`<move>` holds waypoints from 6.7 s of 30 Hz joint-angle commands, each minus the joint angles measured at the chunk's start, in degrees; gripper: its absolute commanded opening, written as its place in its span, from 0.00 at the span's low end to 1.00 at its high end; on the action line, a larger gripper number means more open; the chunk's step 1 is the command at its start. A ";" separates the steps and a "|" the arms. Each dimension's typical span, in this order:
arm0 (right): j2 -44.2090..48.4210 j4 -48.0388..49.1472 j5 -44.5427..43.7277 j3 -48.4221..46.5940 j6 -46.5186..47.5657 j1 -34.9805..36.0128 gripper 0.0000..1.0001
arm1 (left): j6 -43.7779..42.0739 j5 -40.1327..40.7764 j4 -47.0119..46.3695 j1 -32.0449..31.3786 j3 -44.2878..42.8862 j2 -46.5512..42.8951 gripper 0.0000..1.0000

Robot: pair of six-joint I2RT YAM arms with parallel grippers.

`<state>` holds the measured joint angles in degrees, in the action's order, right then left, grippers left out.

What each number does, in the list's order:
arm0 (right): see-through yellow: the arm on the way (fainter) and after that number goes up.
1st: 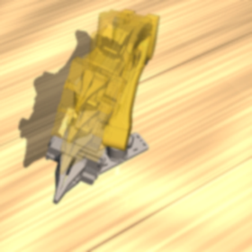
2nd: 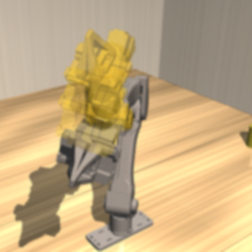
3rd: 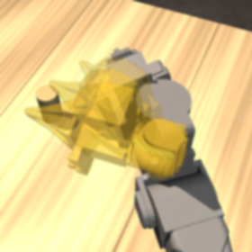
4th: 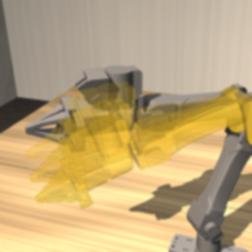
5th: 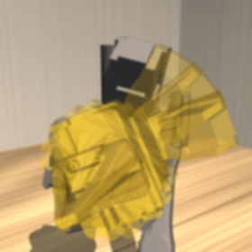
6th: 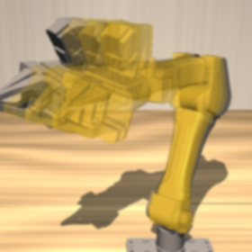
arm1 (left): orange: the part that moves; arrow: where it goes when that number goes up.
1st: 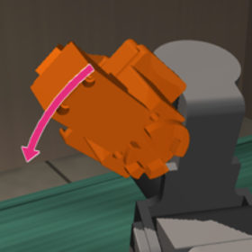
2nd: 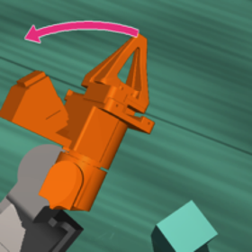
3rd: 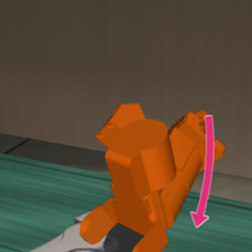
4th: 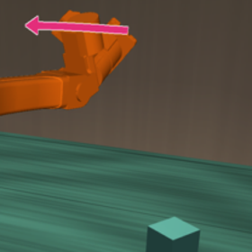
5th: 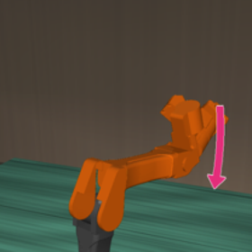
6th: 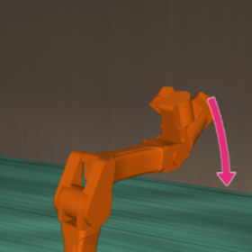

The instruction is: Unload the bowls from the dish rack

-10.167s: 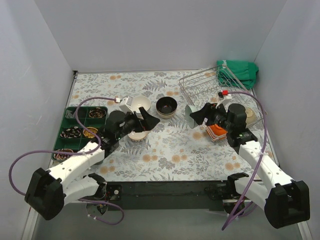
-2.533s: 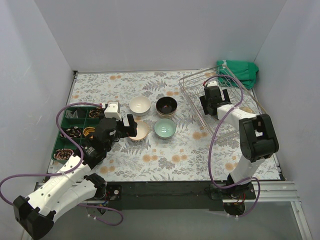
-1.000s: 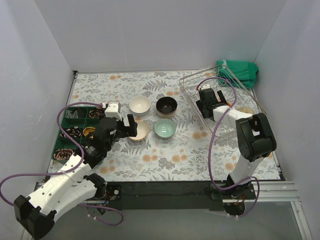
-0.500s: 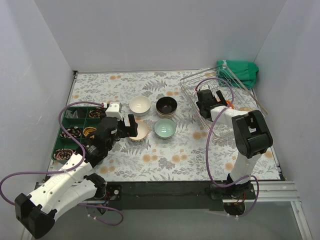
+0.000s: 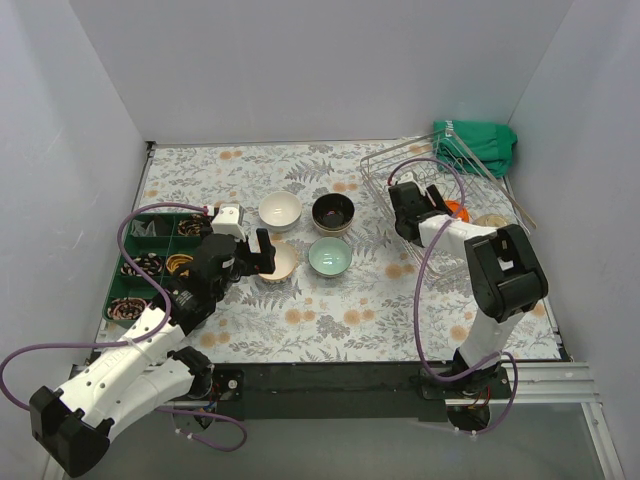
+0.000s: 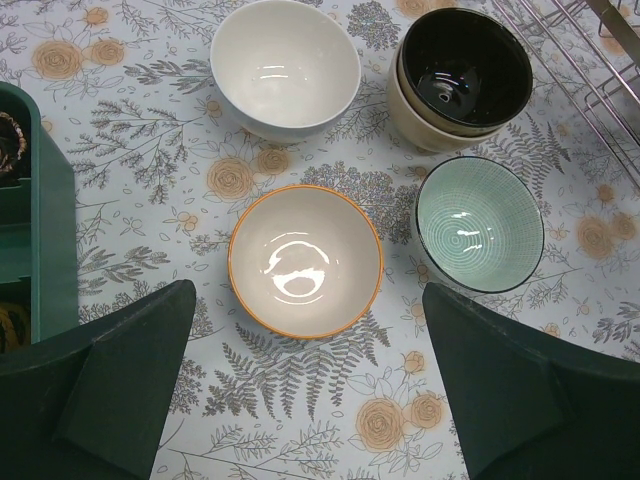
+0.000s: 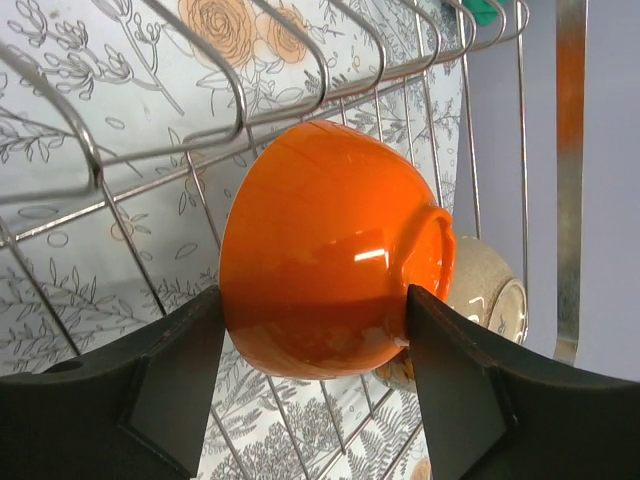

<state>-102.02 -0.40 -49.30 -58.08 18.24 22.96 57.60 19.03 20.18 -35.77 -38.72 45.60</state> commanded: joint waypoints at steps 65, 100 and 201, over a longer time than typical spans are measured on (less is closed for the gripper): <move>38.92 60.41 82.17 33.56 -71.58 7.10 0.28 | 25.10 -17.64 -42.24 -3.43 10.86 13.89 0.97; 48.75 31.53 66.63 32.07 -49.81 8.15 0.88 | 19.83 3.56 -11.42 -8.00 1.37 9.85 0.00; 8.94 -6.99 32.76 -2.29 -27.38 -22.35 0.94 | 2.69 -6.37 1.61 7.03 1.63 -5.79 0.98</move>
<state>-90.39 -11.49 -26.94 -58.63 -9.04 0.71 61.25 11.70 22.22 -28.62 -37.82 40.60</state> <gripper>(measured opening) 0.950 0.982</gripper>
